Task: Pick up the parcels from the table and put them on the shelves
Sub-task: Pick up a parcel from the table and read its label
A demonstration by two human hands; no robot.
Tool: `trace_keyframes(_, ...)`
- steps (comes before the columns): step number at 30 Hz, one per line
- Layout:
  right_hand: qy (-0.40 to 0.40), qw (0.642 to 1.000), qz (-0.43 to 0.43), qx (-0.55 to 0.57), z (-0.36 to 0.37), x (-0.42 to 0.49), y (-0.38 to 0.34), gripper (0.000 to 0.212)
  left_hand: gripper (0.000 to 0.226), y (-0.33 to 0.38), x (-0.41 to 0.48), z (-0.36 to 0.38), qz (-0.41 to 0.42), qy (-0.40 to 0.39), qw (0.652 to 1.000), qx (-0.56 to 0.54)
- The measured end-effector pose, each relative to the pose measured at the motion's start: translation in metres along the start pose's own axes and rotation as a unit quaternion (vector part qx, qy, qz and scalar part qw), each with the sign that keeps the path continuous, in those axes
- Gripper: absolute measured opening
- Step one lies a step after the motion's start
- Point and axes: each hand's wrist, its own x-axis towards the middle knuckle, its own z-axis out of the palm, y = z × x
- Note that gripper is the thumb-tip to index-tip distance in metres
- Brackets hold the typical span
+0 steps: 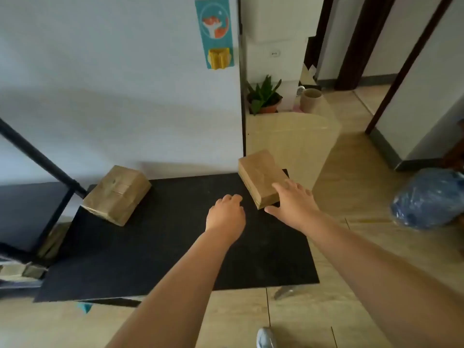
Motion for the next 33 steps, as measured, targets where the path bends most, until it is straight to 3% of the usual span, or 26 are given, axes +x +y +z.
trace_keyframes(5, -0.008, 0.998, 0.040, 0.037, 0.011, 0.033, 0.008, 0.070, 0.045, -0.004, 0.042, 0.014, -0.054, -0.042, 0.995, -0.076)
trace_keyframes(9, -0.014, 0.996, 0.075, 0.039, 0.013, 0.059, 0.019, 0.068, 0.048, 0.000, 0.078, 0.024, -0.059, -0.060, 0.991, -0.106)
trace_keyframes(17, -0.089, 0.976, 0.147, 0.131, 0.023, 0.104, 0.029, 0.085, 0.046, 0.011, 0.127, 0.047, -0.081, -0.165, 0.972, -0.149)
trace_keyframes(20, -0.085, 0.968, 0.172, 0.160, 0.029, 0.107, 0.026, 0.079, 0.047, 0.007, 0.129, 0.053, -0.071, -0.193, 0.969, -0.135)
trace_keyframes(24, -0.067, 0.963, 0.188, 0.180, 0.035, 0.104, 0.026, 0.060, 0.045, 0.000, 0.127, 0.057, -0.081, -0.170, 0.967, -0.170)
trace_keyframes(33, -0.075, 0.943, 0.168, 0.278, 0.036, 0.086, 0.016, 0.065, 0.055, -0.015, 0.100, 0.047, -0.127, -0.086, 0.942, -0.298)
